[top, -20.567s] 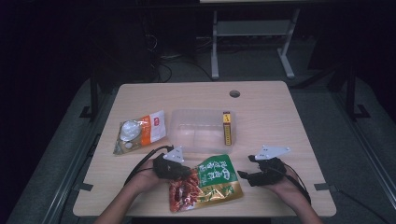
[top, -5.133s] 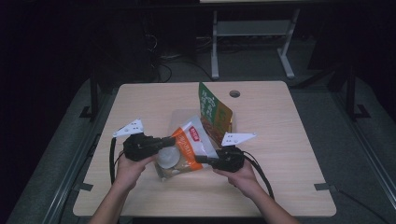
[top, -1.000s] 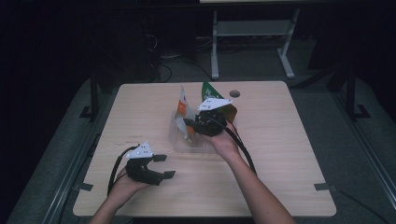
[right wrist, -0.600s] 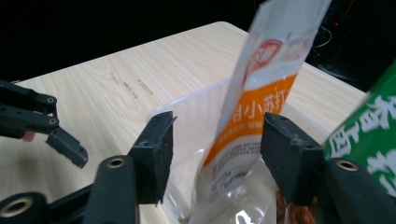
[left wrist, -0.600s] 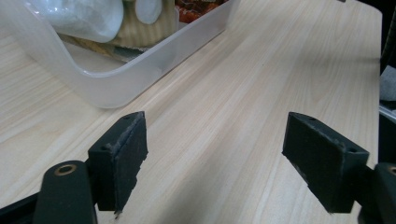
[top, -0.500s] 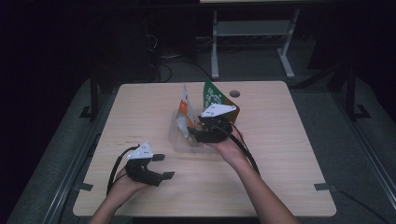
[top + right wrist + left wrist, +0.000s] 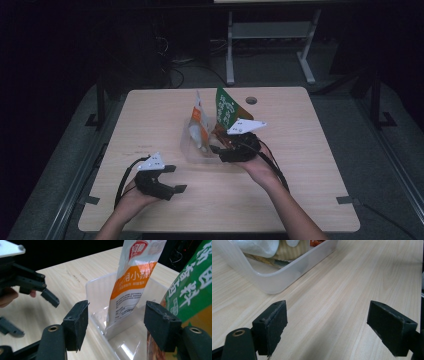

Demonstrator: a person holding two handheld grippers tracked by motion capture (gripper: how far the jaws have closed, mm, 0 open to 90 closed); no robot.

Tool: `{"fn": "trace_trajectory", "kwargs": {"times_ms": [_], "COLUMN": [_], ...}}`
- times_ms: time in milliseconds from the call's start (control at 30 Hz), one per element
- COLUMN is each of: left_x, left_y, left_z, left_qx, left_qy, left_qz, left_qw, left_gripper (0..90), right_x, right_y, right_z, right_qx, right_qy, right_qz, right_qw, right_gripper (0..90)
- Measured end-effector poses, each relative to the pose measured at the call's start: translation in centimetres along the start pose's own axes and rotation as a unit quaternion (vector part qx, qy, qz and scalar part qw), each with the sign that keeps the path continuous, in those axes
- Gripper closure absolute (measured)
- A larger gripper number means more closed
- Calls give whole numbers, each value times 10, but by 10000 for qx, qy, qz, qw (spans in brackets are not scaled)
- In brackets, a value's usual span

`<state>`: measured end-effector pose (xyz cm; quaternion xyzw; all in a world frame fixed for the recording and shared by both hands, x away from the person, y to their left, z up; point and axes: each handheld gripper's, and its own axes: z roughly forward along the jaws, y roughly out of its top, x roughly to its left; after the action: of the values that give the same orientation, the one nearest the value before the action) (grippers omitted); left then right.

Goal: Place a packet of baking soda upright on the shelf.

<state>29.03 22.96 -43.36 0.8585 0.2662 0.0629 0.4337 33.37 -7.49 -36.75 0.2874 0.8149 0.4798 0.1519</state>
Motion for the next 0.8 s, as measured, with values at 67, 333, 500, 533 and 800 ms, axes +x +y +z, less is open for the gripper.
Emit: {"fn": "trace_trajectory", "kwargs": {"times_ms": [67, 333, 500, 533, 800], "left_x": [0, -1, -4, -4, -10], "left_y": [0, 0, -1, -1, -1], "left_z": [0, 1, 4, 5, 11], "left_qx": [-6, 40, 85, 91, 265], "left_qy": [-7, -56, -73, -82, -152], "left_qz": [-29, 21, 54, 61, 205], "left_qw": [10000, 10000, 9999, 9999, 9993], "left_gripper": [159, 159, 159, 159, 159], "right_x": [1, 3, 1, 1, 2], "right_y": [-3, -24, -40, -44, -64], "right_z": [-4, -20, -30, -32, -44], "right_qx": [33, 139, 127, 129, 237], "right_qy": [28, 176, 296, 301, 462], "right_qz": [-48, -134, -167, -181, -208], "right_qw": [10000, 9997, 9993, 9993, 9984], "right_gripper": [355, 332, 317, 309, 271]}}
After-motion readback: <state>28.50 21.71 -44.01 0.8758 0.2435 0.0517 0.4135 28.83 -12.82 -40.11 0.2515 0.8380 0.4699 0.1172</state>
